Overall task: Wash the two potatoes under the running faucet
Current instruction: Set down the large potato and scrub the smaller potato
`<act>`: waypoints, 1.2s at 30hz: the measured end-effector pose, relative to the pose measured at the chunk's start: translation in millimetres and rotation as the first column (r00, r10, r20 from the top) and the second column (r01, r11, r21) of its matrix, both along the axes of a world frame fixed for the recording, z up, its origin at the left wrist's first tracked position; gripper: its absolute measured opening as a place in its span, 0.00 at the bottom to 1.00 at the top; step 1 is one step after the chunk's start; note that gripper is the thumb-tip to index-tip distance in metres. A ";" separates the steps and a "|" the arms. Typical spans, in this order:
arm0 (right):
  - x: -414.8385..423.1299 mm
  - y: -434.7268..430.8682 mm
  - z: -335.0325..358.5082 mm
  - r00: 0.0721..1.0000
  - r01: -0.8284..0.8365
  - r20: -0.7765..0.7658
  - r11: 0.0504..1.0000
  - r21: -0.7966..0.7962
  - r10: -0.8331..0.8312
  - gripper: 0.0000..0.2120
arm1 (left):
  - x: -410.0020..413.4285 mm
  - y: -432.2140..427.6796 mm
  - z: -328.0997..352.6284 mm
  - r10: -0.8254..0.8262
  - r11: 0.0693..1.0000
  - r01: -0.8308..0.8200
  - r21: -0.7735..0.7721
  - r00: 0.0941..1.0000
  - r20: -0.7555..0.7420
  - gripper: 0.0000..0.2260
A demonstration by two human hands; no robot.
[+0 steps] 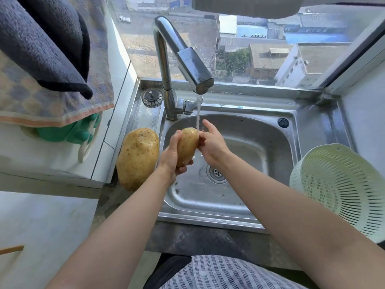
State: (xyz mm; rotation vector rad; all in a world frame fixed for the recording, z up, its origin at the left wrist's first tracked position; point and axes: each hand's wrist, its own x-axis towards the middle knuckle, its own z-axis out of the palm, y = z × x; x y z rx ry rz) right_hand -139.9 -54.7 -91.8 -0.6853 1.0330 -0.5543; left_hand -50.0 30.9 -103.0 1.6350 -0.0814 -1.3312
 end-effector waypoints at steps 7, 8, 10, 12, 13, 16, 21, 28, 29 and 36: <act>25.2 10.2 9.3 0.920 -0.278 -0.343 0.931 -0.235 0.188 0.15 | 7.9 8.2 -0.6 0.020 0.997 -0.023 0.074 0.999 0.044 0.32; 21.7 6.7 9.9 0.932 -0.214 -0.336 0.953 -0.213 0.134 0.17 | 4.4 5.3 -0.6 0.012 0.997 -0.017 0.077 0.998 0.057 0.31; 12.0 -1.3 3.5 0.960 -0.152 -0.260 0.974 -0.169 0.105 0.18 | -4.1 -2.1 1.6 0.009 0.997 -0.013 0.080 0.999 0.053 0.29; 0.8 -1.4 0.4 0.975 -0.196 -0.140 0.967 -0.162 0.174 0.14 | -10.4 -9.3 3.5 0.021 0.995 -0.024 0.099 0.999 0.027 0.27; -3.5 1.2 -0.9 0.967 -0.240 -0.129 0.957 -0.163 0.220 0.15 | -12.7 -11.8 4.7 0.017 0.993 -0.019 0.116 1.000 0.023 0.25; -5.6 8.3 -1.8 0.947 -0.240 -0.275 0.937 -0.255 0.168 0.14 | -19.2 -15.6 6.9 -0.016 0.990 0.013 0.138 1.000 0.023 0.23; 12.5 -1.3 -1.0 0.895 -0.126 -0.445 0.955 -0.270 -0.007 0.20 | -20.7 -9.2 9.7 0.045 0.991 -0.038 0.127 0.998 -0.049 0.23; -5.6 3.8 -21.0 0.961 -0.276 0.009 0.958 0.076 0.276 0.28 | 0.3 -4.3 13.5 0.058 0.984 -0.004 0.176 0.952 -0.300 0.30; -3.8 6.3 -21.1 0.974 -0.226 0.013 0.970 0.085 0.226 0.26 | -1.6 -4.7 15.8 -0.018 0.983 0.071 0.172 0.956 -0.293 0.33; 3.3 0.3 -10.0 0.964 0.051 -0.245 0.977 -0.207 -0.102 0.12 | -33.2 -15.2 10.4 -0.138 0.990 0.133 0.037 0.958 0.252 0.27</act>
